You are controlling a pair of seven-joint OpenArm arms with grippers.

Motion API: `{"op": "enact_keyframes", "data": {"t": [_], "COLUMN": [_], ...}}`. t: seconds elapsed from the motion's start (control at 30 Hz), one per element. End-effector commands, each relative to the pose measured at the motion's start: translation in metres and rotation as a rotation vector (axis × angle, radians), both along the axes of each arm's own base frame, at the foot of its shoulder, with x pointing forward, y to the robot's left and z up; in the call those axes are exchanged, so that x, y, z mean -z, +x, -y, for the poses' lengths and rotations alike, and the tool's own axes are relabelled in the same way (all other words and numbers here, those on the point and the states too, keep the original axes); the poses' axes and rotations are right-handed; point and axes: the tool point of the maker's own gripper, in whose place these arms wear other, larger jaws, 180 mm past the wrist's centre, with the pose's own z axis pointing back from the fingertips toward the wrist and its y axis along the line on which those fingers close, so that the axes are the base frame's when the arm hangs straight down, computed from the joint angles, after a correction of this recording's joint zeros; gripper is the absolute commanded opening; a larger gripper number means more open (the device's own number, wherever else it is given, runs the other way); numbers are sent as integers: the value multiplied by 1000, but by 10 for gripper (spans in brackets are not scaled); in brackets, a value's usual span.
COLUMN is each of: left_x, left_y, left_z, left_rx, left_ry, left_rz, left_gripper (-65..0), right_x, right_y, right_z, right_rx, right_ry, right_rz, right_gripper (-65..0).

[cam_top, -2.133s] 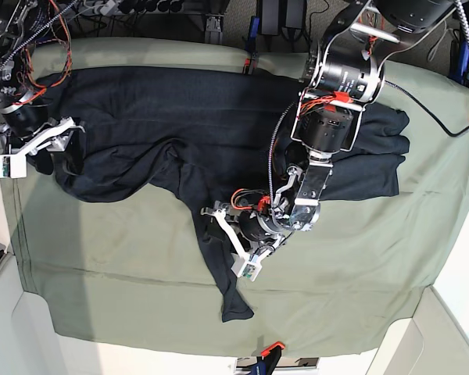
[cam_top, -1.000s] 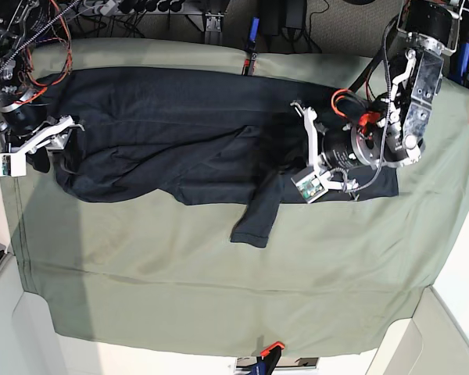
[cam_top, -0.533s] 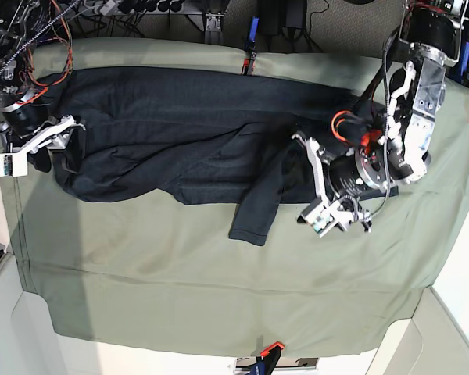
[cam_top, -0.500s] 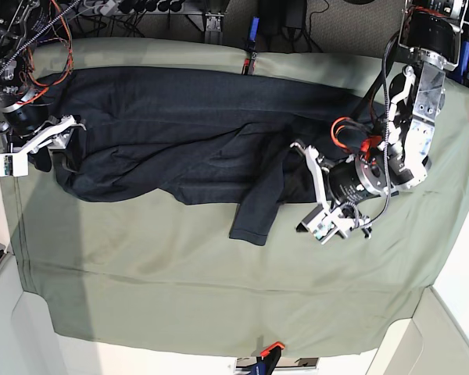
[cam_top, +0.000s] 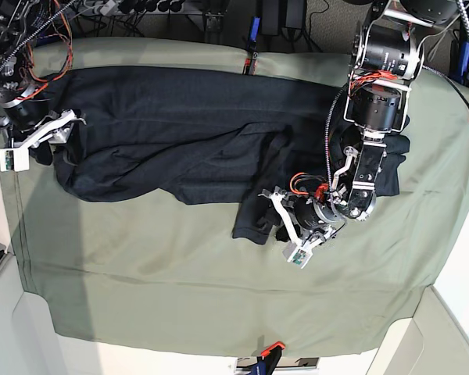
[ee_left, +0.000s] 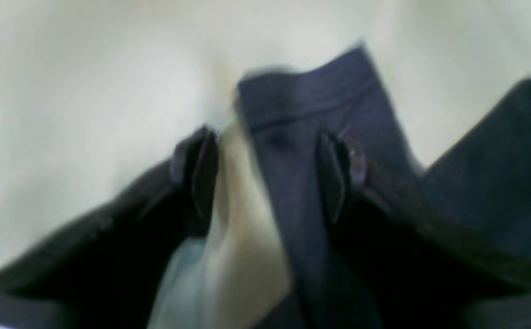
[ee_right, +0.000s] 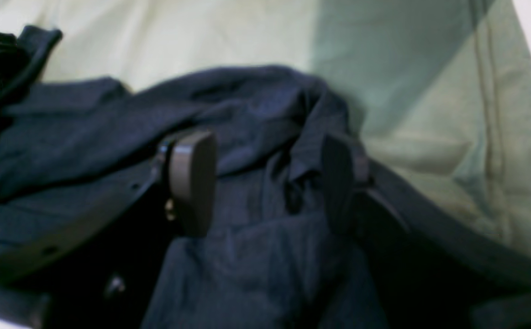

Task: Fold the T-shirt properly
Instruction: 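Release the sleeve and move the left gripper to the shirt's side edge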

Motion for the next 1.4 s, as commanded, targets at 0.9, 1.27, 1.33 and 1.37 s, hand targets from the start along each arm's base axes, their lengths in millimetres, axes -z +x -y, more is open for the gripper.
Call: {"op": "enact_keyframes", "data": {"t": [0.9, 1.27, 1.33, 1.37], "left_x": [-117, -78, -73, -72], "left_y": [-31, -118, -130, -135], "left_z": [-28, -137, -151, -158], "left_rx": [155, -83, -127, -148], "left_ry": [139, 48, 36, 35], "left_rz": [178, 28, 9, 5], "left_gripper": [-650, -650, -650, -650], "right_x": [-17, -19, -20, -20], "right_y": [8, 10, 10, 10], "right_z": [1, 1, 2, 2], "right_rx": [-1, 0, 2, 2], "right_ry": [-3, -1, -2, -2], "right_rz": [78, 90, 98, 99], "right_gripper": [-286, -286, -286, -286]}}
